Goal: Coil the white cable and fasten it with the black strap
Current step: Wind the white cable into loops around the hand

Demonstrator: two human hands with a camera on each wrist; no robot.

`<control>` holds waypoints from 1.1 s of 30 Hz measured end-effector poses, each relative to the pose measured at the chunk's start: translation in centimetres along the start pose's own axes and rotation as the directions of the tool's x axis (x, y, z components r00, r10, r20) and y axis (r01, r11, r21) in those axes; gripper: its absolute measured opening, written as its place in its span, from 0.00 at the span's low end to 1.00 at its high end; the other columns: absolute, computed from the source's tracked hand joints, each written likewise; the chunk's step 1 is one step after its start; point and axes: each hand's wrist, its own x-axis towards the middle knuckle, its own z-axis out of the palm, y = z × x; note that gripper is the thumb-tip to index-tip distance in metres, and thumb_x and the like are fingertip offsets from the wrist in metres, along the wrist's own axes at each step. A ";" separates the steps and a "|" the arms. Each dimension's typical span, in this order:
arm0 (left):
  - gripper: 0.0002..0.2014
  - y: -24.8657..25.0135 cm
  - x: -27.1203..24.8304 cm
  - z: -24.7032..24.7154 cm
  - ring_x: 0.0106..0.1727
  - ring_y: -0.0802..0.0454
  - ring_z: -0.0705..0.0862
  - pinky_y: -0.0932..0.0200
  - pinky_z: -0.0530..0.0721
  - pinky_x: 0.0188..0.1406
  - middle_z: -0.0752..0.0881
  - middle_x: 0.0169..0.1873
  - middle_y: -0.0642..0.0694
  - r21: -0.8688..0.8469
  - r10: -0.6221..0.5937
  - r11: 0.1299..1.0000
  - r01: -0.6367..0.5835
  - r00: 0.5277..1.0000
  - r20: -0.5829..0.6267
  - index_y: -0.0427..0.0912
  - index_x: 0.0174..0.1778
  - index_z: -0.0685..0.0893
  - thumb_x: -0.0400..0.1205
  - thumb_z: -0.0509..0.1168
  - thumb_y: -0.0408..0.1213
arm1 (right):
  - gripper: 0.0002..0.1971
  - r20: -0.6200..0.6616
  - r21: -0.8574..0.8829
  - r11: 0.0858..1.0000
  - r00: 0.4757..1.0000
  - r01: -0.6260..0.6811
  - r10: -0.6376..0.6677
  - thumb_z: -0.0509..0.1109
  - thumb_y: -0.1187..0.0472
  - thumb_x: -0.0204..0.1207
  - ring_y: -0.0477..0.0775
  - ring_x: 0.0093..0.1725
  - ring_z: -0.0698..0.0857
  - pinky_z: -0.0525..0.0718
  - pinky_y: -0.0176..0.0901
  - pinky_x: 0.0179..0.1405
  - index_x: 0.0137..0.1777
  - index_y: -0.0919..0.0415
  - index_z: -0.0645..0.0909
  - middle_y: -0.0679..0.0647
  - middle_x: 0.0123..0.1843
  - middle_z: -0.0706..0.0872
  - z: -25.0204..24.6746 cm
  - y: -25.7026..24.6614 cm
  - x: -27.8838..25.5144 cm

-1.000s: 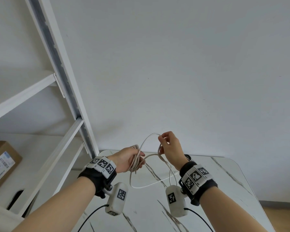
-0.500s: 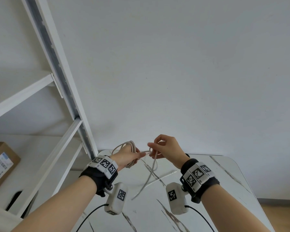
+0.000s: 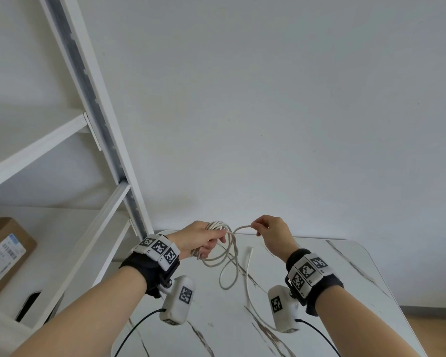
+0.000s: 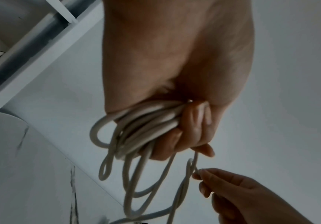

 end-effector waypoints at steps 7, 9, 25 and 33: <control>0.15 0.3 -0.3 -0.5 0.15 0.58 0.63 0.66 0.63 0.18 0.65 0.14 0.52 -0.121 -0.051 0.991 0.064 0.992 0.112 0.39 0.33 0.76 0.86 0.58 0.36 | 0.07 0.060 -0.053 0.996 0.996 -0.069 0.072 0.65 0.61 0.79 0.49 0.34 0.77 0.73 0.34 0.30 0.43 0.60 0.82 0.50 0.34 0.81 0.3 1.5 -0.1; 0.18 0.4 -0.5 -0.2 0.14 0.58 0.61 0.66 0.60 0.18 0.63 0.14 0.52 -0.089 -0.084 0.991 0.098 0.985 0.148 0.42 0.27 0.70 0.85 0.59 0.36 | 0.06 0.062 -0.042 0.998 0.997 -0.038 0.040 0.65 0.61 0.79 0.54 0.39 0.80 0.75 0.37 0.35 0.44 0.59 0.82 0.50 0.35 0.82 0.7 1.3 -0.3; 0.17 0.4 -0.4 0.4 0.16 0.56 0.57 0.66 0.57 0.18 0.61 0.17 0.50 0.043 -0.114 0.993 0.114 0.993 -0.013 0.45 0.26 0.68 0.81 0.63 0.36 | 0.12 0.183 -0.437 0.767 0.882 0.469 -0.435 0.69 0.54 0.76 0.50 0.59 0.83 0.72 0.44 0.67 0.58 0.52 0.82 0.47 0.57 0.85 1.6 0.2 -1.2; 0.15 0.1 -0.2 0.4 0.16 0.56 0.61 0.65 0.61 0.18 0.64 0.15 0.50 -0.010 -0.147 0.989 0.147 0.989 0.027 0.43 0.29 0.71 0.82 0.61 0.40 | 0.07 0.254 -0.361 0.756 0.838 0.546 -0.483 0.71 0.58 0.75 0.54 0.51 0.84 0.71 0.37 0.46 0.51 0.56 0.86 0.50 0.54 0.86 1.7 -0.7 -1.5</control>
